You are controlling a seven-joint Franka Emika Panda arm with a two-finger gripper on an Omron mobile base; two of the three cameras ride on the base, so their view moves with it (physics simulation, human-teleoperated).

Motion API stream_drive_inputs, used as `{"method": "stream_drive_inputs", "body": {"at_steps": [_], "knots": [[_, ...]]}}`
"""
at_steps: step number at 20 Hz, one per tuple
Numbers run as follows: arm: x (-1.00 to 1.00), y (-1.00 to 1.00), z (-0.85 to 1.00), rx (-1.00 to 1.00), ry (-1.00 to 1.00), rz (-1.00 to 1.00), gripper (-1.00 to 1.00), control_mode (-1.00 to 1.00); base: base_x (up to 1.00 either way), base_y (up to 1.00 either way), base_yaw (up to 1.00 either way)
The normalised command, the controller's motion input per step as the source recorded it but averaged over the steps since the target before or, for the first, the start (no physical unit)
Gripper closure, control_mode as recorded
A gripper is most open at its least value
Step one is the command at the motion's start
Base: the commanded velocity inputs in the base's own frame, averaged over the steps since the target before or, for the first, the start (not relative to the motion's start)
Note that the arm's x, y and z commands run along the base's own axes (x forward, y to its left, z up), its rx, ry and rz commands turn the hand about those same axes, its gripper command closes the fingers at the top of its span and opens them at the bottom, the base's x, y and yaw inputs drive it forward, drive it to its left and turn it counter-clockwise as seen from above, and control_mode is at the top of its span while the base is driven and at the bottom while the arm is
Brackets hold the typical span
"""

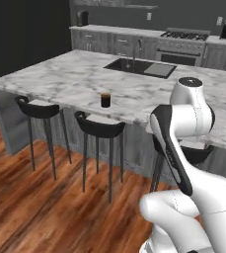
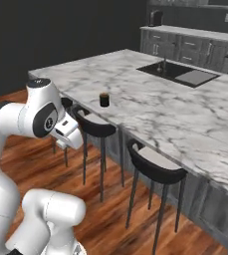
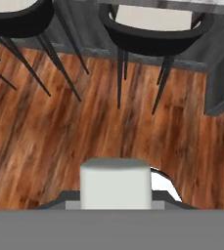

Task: Pick up the marshmallow and place it in the cup of hot chocolate on the dining counter.

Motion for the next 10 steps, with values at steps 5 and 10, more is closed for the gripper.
{"method": "stream_drive_inputs", "body": {"at_steps": [5,10], "knots": [[0.0,0.0,0.0,0.0,0.0,0.0,1.0,1.0,0.56,1.0,-0.34],[0.0,0.0,0.0,0.0,0.0,0.0,1.0,1.0,0.42,1.0,-0.29]]}}
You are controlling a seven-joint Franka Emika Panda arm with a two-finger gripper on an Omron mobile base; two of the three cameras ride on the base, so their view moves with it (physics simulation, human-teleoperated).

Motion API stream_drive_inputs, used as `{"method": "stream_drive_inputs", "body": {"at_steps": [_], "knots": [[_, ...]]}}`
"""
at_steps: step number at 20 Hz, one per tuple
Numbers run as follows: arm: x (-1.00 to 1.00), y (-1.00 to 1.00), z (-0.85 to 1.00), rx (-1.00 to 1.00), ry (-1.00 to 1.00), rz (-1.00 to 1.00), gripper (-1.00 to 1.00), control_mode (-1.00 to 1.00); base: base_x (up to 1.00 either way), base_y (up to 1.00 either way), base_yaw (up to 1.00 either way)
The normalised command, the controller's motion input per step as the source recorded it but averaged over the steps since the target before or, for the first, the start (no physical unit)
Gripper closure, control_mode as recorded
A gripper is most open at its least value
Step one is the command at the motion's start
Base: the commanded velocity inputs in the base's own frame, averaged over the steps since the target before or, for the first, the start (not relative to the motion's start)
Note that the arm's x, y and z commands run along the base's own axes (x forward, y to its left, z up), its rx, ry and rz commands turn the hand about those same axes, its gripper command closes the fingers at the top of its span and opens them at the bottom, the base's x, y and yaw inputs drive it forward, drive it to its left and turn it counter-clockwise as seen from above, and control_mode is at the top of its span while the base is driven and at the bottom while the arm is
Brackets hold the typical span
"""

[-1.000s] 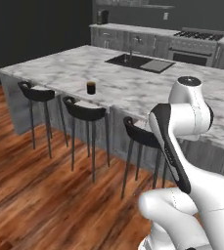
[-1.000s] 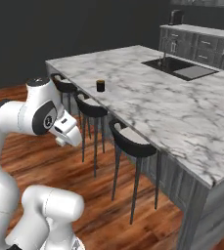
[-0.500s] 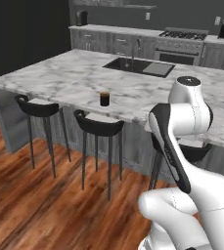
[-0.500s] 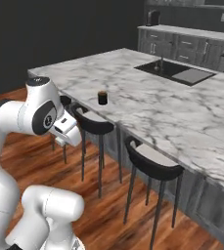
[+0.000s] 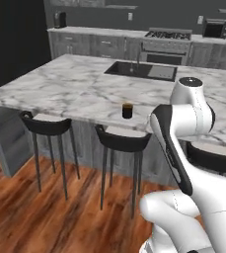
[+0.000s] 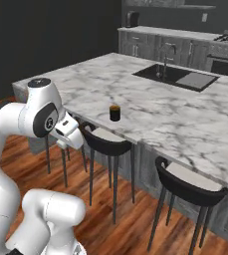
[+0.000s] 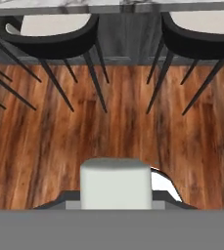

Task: Pick up the marshmallow and place it in the cup of hot chocolate on the dining counter.

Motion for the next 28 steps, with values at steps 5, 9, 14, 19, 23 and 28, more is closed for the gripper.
{"method": "stream_drive_inputs", "body": {"at_steps": [5,9,14,19,23,28], "knots": [[0.0,0.0,0.0,0.0,0.0,0.0,1.0,1.0,0.37,1.0,-0.31],[0.0,0.0,0.0,0.0,0.0,0.0,1.0,1.0,0.41,0.73,-0.35],[0.0,0.0,0.0,0.0,0.0,0.0,1.0,1.0,0.2,0.08,-0.41],[0.0,0.0,0.0,0.0,0.0,0.0,1.0,1.0,0.22,0.0,-0.44],[0.0,0.0,0.0,0.0,0.0,0.0,1.0,1.0,0.64,0.27,-0.25],[0.0,0.0,0.0,0.0,0.0,0.0,1.0,1.0,0.82,0.43,-0.05]]}}
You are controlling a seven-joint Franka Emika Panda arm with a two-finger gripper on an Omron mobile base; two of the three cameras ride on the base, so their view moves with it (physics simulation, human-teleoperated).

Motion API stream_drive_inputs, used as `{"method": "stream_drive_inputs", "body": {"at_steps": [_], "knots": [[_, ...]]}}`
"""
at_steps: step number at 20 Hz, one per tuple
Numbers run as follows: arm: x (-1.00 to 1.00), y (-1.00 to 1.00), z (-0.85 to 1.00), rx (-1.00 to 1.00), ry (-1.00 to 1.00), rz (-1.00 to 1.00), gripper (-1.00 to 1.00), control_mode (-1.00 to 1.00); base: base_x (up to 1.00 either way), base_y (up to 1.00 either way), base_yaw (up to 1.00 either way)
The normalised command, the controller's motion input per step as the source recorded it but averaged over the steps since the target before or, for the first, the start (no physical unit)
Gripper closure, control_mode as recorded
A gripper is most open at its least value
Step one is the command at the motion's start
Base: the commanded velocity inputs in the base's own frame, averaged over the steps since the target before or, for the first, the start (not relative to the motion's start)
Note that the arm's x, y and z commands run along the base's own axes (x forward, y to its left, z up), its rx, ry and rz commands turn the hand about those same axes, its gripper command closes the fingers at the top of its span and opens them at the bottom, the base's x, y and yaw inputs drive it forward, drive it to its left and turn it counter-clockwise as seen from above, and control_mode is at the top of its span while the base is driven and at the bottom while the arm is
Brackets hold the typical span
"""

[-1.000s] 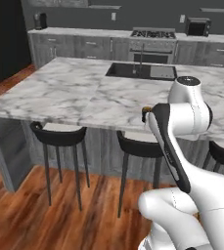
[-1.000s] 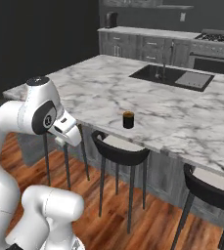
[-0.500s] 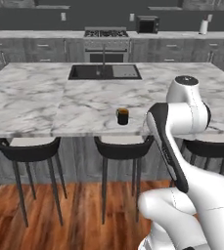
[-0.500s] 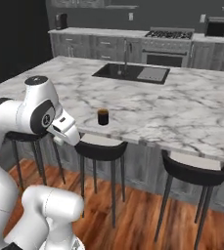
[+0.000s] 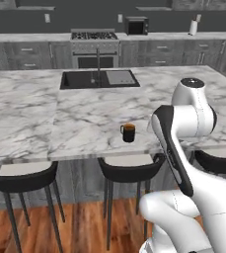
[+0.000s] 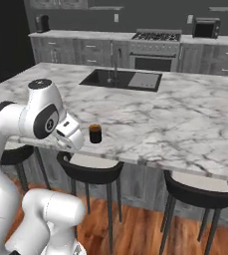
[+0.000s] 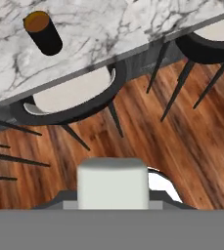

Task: Pick up the marshmallow and place it in the cup of hot chocolate on the dining counter.

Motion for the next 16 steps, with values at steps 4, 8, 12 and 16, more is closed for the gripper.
{"method": "stream_drive_inputs", "body": {"at_steps": [4,8,12,16], "knots": [[0.0,0.0,0.0,0.0,0.0,0.0,1.0,1.0,0.79,0.3,0.0],[0.0,0.0,0.0,0.0,0.0,0.0,1.0,1.0,0.7,0.09,0.0],[0.0,0.0,0.0,0.0,0.0,0.0,1.0,1.0,0.73,0.05,0.0],[0.0,0.03,0.0,-0.01,0.04,0.0,1.0,-1.0,0.11,0.0,0.0]]}}
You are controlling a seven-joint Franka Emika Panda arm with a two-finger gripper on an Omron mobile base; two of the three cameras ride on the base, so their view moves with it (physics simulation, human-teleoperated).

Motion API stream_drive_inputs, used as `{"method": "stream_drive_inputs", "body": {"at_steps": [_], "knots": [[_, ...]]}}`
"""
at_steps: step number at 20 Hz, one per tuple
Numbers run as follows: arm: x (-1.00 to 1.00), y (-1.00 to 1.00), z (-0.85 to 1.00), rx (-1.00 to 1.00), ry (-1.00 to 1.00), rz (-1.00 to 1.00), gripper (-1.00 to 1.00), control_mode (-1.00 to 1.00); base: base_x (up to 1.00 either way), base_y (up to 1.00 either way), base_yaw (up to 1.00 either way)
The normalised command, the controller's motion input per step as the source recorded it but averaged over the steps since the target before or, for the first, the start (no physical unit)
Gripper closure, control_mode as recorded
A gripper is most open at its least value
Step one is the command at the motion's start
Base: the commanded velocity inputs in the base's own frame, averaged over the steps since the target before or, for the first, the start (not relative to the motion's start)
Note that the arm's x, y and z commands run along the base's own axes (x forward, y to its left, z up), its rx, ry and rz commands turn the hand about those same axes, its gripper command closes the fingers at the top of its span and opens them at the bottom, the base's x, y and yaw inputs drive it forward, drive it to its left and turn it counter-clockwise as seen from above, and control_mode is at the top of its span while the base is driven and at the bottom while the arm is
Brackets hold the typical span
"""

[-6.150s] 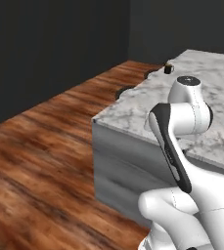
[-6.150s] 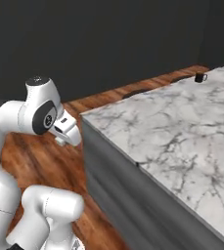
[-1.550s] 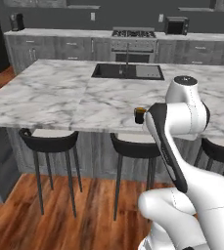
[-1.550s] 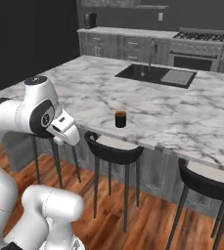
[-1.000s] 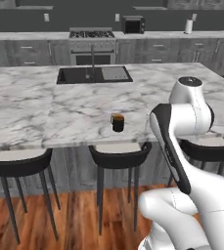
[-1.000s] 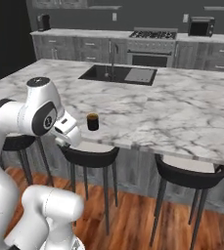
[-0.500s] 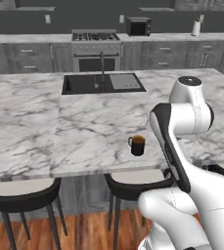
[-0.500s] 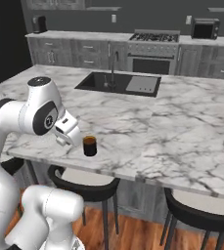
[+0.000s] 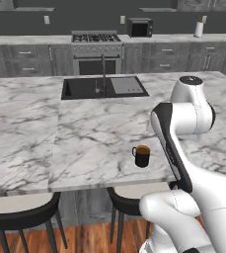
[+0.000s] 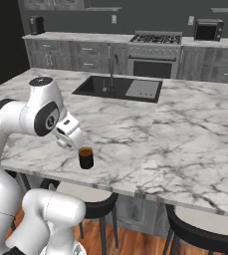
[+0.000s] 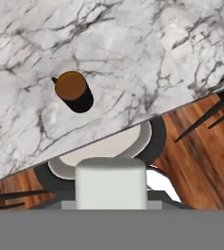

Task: Pick up the marshmallow and place it in the cup of hot chocolate on the dining counter.

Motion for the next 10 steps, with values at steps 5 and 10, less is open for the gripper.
{"method": "stream_drive_inputs", "body": {"at_steps": [5,10], "knots": [[0.08,0.17,-0.23,0.0,0.09,0.04,1.0,-1.0,0.0,0.0,0.0],[0.28,0.24,-0.29,0.0,0.16,0.13,1.0,-1.0,0.0,0.0,0.0]]}}
